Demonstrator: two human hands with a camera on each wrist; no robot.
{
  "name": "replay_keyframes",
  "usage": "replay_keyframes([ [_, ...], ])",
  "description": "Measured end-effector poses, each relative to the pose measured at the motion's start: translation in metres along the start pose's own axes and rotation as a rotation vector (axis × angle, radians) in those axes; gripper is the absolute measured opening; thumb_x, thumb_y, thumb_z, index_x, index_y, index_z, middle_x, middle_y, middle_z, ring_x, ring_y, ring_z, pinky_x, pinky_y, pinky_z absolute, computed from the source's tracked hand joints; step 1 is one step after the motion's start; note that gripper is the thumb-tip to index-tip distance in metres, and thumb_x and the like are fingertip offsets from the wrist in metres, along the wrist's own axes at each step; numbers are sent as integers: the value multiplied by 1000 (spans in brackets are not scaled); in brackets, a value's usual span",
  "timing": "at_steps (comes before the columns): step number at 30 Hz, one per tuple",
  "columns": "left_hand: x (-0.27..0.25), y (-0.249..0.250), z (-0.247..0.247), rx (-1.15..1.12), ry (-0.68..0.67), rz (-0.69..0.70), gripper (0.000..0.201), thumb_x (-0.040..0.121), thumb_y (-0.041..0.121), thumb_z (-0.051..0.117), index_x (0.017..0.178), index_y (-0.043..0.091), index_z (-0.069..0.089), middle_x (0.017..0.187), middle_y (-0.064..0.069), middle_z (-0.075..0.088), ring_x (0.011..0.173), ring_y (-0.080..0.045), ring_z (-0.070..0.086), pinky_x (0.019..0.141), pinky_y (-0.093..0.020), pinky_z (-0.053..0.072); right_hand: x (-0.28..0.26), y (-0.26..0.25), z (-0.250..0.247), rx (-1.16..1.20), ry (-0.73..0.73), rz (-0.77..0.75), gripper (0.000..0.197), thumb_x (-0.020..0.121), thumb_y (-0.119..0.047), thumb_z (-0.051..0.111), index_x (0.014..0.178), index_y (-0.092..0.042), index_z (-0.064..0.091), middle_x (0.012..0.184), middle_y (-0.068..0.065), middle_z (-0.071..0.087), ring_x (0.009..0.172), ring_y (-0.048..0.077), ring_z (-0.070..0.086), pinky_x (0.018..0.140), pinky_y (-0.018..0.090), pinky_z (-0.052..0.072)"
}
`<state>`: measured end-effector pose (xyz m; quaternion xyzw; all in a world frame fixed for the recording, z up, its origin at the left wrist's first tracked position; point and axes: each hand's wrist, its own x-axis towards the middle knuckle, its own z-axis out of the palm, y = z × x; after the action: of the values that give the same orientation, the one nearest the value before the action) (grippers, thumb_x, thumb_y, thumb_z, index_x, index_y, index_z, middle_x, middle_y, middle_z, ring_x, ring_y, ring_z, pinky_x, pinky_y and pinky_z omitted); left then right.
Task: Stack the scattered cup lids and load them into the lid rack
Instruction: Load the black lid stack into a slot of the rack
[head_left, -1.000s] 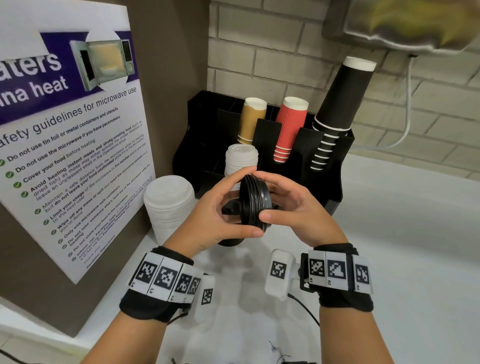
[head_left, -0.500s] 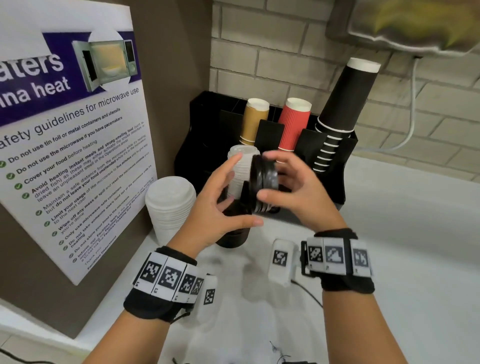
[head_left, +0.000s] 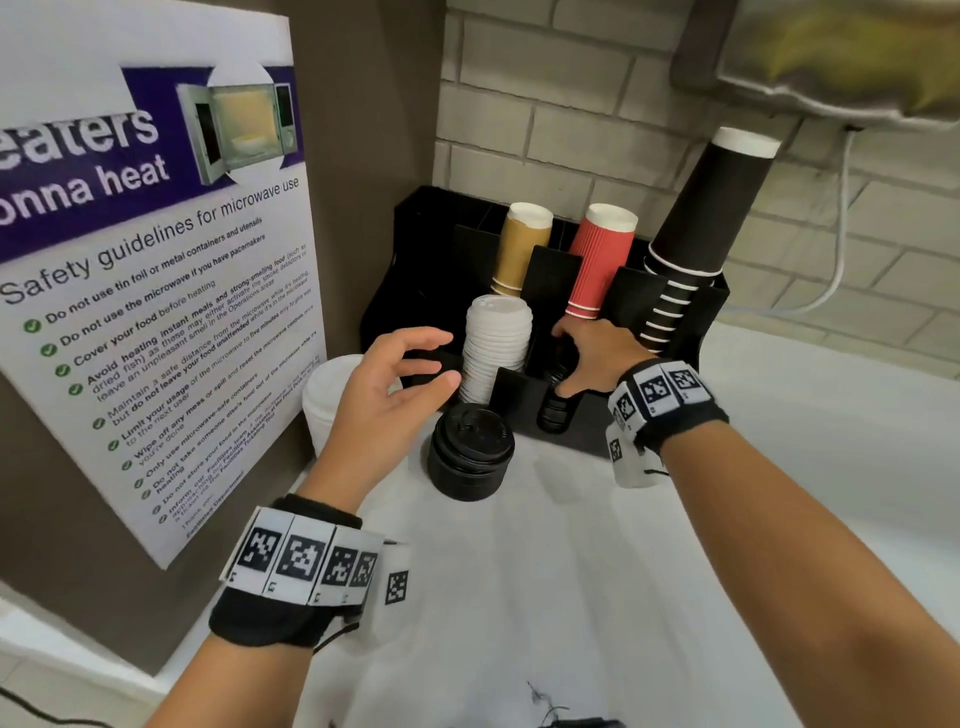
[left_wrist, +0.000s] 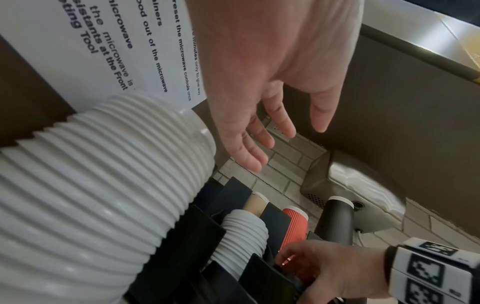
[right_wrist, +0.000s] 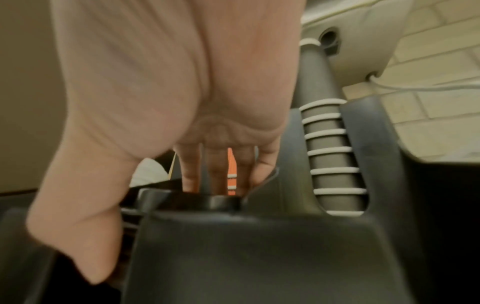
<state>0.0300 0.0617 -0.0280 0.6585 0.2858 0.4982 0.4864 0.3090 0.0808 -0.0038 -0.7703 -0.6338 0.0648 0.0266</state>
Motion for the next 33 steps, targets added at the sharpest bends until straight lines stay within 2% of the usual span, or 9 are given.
replay_keyframes([
  [5,-1,1,-3,14,4,1,30,89,8,66,110,27,61,123,2,58,101,-3,61,79,-9,46,5,-9,4,-40,-114,-26,82,65,-22,82,137,-12,43,119,11,56,99,27,58,80,34,52],
  [10,-1,0,-5,23,6,-3,29,89,7,66,108,28,61,121,2,59,99,-2,61,78,-8,45,-1,-17,14,-106,-125,-2,83,63,-26,85,132,-8,43,118,13,55,101,28,57,80,39,54],
  [14,-2,1,-5,24,6,-4,28,89,8,66,108,28,61,121,1,59,98,-2,61,78,-7,45,-10,-26,31,-263,-13,11,69,67,-28,85,123,-6,51,120,11,47,110,29,48,85,40,52],
  [19,-3,1,-4,20,1,-8,28,89,6,65,108,27,61,121,-2,58,95,0,60,77,-8,45,-21,-32,47,-280,144,32,42,78,-21,75,113,-5,59,113,10,52,107,28,52,75,34,48],
  [23,-4,1,-1,22,-6,-24,28,89,6,65,106,28,62,121,-3,59,95,0,60,76,-8,45,-30,-32,55,-288,202,15,32,85,-18,68,112,-5,60,114,9,53,107,27,52,72,32,46],
  [27,-5,0,0,32,-10,-31,28,89,8,65,105,30,62,121,-2,59,95,-1,60,76,-7,45,-33,-31,51,-234,159,8,33,86,-20,68,115,-5,60,116,10,53,109,26,51,77,33,47],
  [29,-5,1,0,38,-8,-30,27,89,8,65,105,31,62,121,-1,59,94,0,60,75,-6,44,-34,-31,43,-214,155,7,29,90,-15,62,116,-4,61,115,11,54,109,27,51,81,34,48],
  [31,-5,1,-1,42,-4,-26,27,89,8,65,105,30,62,120,1,59,93,2,60,74,-4,43,-37,-35,36,-95,294,-43,27,91,-4,52,115,-4,64,110,13,57,107,30,51,83,36,49],
  [33,-5,1,-1,40,2,-26,26,89,8,65,105,28,62,117,2,60,90,4,60,75,-3,43,-44,-48,33,138,426,-170,24,89,-3,54,109,-2,67,101,15,60,99,32,55,83,40,49],
])
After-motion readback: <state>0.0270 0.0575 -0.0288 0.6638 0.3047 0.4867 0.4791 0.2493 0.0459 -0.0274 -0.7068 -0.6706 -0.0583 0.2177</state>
